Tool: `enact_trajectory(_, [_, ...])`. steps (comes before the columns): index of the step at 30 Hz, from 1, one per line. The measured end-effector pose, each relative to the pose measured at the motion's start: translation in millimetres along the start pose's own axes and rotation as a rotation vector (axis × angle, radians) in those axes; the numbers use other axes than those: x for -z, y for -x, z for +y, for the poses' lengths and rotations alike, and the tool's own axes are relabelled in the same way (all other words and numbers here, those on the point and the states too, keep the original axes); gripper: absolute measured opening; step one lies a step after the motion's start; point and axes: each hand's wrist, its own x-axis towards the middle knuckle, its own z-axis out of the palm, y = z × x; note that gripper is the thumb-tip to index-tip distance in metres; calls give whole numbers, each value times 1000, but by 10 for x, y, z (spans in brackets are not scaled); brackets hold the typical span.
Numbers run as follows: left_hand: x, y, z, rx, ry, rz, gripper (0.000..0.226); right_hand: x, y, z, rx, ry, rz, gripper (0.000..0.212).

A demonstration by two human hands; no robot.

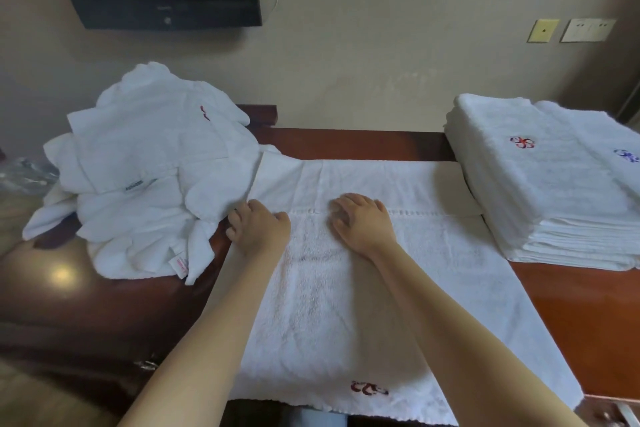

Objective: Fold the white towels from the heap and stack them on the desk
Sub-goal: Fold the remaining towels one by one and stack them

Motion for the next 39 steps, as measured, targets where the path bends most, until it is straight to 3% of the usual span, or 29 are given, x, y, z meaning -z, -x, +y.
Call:
enact_trajectory(3, [15, 58, 71, -37, -130, 5, 65, 27, 1, -24, -2, -14, 2, 41])
enact_trajectory(8, [-142, 119, 422, -505, -125, -136, 48, 191, 44, 122, -29, 45, 9, 37])
enact_trajectory(11, [-303, 194, 659, -667, -105, -238, 48, 349, 166, 436, -90, 104, 32, 34])
enact_trajectory(16, [-491, 214, 716, -728, -226, -284, 54, 648, 363, 1008, -245, 136, 50, 30])
enact_trajectory(24, [-499, 208, 703, -718, -269, -271, 59, 917, 388, 1290, -115, 126, -43, 14])
enact_trajectory(27, [-490, 212, 704, -717, -275, -270, 60, 944, 323, 1327, -80, 283, -65, 15])
enact_trajectory(30, [-487, 226, 711, -705, -278, -271, 62, 973, 327, 1289, -4, 346, 101, 6])
enact_trajectory(33, [-488, 231, 725, -696, -254, -266, 64, 1019, 409, 1245, 59, 364, 277, 15])
enact_trajectory(36, [-487, 247, 727, -687, -229, -254, 64, 963, 472, 1240, 37, 383, 119, 4])
enact_trajectory(39, [-476, 265, 726, -671, -189, -225, 59, 896, 519, 1238, -39, 360, 86, 15])
